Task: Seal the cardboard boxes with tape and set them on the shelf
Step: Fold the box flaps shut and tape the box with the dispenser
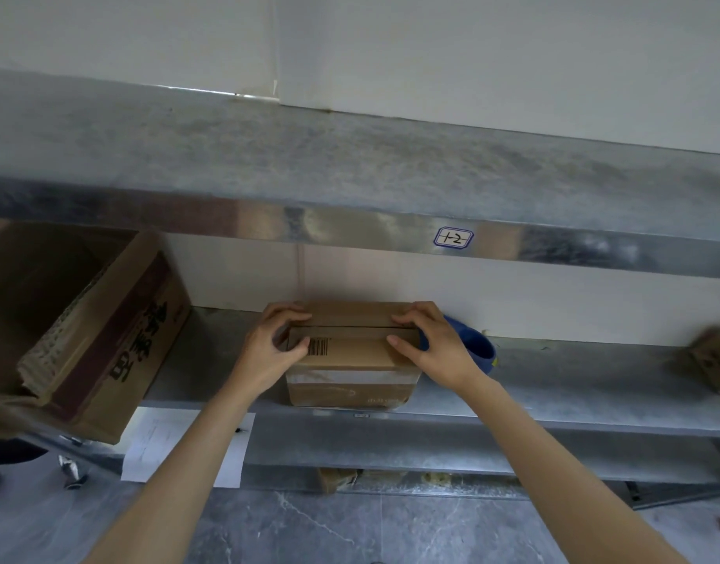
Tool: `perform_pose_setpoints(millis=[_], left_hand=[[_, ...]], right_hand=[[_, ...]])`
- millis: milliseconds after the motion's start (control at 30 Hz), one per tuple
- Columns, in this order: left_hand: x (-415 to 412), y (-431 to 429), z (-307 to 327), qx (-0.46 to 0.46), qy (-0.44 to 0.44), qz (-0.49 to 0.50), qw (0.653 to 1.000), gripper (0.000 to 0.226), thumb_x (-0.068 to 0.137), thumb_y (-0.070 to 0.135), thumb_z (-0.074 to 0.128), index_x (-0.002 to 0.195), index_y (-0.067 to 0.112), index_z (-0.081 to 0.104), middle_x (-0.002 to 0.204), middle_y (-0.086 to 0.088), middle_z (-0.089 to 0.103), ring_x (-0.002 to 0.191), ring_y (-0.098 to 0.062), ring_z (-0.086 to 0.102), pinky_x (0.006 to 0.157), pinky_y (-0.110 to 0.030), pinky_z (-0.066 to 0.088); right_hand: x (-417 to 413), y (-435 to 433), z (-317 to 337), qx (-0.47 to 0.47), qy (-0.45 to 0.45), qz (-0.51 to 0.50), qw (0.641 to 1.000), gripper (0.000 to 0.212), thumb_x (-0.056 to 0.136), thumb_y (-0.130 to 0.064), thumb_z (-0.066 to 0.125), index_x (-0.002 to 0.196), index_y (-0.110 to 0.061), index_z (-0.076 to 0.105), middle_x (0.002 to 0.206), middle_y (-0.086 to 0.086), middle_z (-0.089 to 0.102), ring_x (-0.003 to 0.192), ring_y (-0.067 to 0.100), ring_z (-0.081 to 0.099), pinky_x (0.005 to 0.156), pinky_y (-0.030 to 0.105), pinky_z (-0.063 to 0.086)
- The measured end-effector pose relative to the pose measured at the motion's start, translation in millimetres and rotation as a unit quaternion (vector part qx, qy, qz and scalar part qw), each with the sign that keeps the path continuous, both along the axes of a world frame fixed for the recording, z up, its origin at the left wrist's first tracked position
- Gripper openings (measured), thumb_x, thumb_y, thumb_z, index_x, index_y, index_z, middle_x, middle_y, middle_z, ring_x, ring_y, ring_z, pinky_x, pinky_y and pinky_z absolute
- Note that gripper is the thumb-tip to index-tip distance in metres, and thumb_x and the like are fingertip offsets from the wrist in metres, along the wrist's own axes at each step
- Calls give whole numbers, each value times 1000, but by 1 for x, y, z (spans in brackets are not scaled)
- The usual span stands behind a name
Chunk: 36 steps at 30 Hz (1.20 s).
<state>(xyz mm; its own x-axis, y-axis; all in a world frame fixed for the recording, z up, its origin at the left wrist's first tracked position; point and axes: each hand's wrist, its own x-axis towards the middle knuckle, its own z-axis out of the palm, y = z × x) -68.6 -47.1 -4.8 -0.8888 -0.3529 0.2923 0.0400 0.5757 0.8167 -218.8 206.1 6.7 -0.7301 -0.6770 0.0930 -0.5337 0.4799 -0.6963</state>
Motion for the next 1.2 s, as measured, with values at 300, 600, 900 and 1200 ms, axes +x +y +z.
perform_pose_setpoints(millis=[300,600,900,1200], left_hand=[[-1,-7,-8,-51,1,-29,998,29,82,3,75,110,9,68,123,12,49,118,6,50,104,-12,41],[-11,3,-13,-15,11,-25,1000,28,81,4,78,107,7,70,119,0,54,115,0,54,101,-16,46],[-31,37,-6,-131,-15,-19,991,50,82,49,58,120,18,71,128,3,62,123,-19,54,106,-45,44],[-32,45,-14,-94,-13,12,995,47,82,45,60,116,18,73,126,3,64,124,-19,54,107,-28,38]], right_hand=[[11,-7,-10,84,244,-56,964,52,88,-62,42,114,-24,65,126,-4,58,139,33,37,116,55,24],[17,-29,-7,89,157,28,983,53,94,-56,36,140,-33,48,145,-7,44,142,20,29,120,45,20],[18,-28,-16,100,196,18,975,49,97,-56,35,140,-36,49,145,-10,43,136,15,38,115,33,23],[15,-25,-12,24,123,16,992,43,96,-51,47,133,-32,57,140,-11,47,129,11,42,110,30,32]])
